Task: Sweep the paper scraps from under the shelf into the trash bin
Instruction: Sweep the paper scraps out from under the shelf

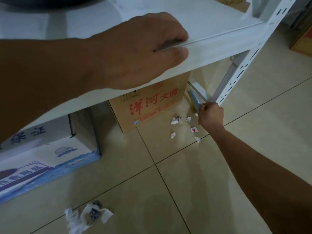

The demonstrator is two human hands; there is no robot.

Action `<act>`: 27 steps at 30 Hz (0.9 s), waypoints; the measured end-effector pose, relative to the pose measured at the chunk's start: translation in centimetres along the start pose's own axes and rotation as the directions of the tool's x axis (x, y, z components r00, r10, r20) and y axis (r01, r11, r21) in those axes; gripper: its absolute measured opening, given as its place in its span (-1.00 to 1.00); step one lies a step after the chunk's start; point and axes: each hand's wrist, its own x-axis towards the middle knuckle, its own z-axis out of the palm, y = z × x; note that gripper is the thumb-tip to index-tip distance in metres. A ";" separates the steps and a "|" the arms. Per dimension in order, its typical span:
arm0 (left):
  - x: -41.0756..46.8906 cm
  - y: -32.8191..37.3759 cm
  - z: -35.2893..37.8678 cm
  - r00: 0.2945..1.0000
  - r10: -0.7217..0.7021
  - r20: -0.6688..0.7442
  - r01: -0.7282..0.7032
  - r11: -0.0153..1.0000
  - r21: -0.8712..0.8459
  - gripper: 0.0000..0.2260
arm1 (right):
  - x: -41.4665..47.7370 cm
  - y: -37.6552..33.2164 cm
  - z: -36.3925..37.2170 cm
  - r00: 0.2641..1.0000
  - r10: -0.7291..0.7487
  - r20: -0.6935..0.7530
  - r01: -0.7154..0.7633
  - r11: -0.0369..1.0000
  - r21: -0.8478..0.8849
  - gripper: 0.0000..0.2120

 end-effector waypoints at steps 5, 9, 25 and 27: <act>0.0 -0.2 0.1 1.000 0.007 -0.006 -0.007 1.000 0.023 -0.52 | -1.6 -0.2 -3.0 0.997 0.043 -0.070 -0.037 0.996 0.086 -0.63; 0.2 -0.2 0.3 0.999 0.002 -0.033 -0.002 1.000 0.009 -0.50 | -2.1 -0.1 -4.3 0.997 0.008 -0.074 0.001 0.994 0.112 -0.66; 0.3 -0.6 0.4 0.998 0.018 -0.056 -0.018 1.000 -0.006 -0.52 | -4.9 1.8 -5.1 0.944 -0.267 0.195 0.311 0.916 -0.254 -0.70; 0.4 -0.6 0.4 0.998 0.033 -0.051 -0.033 0.999 0.000 -0.56 | -4.2 1.2 -4.2 0.933 -0.334 0.131 0.358 0.886 -0.293 -0.71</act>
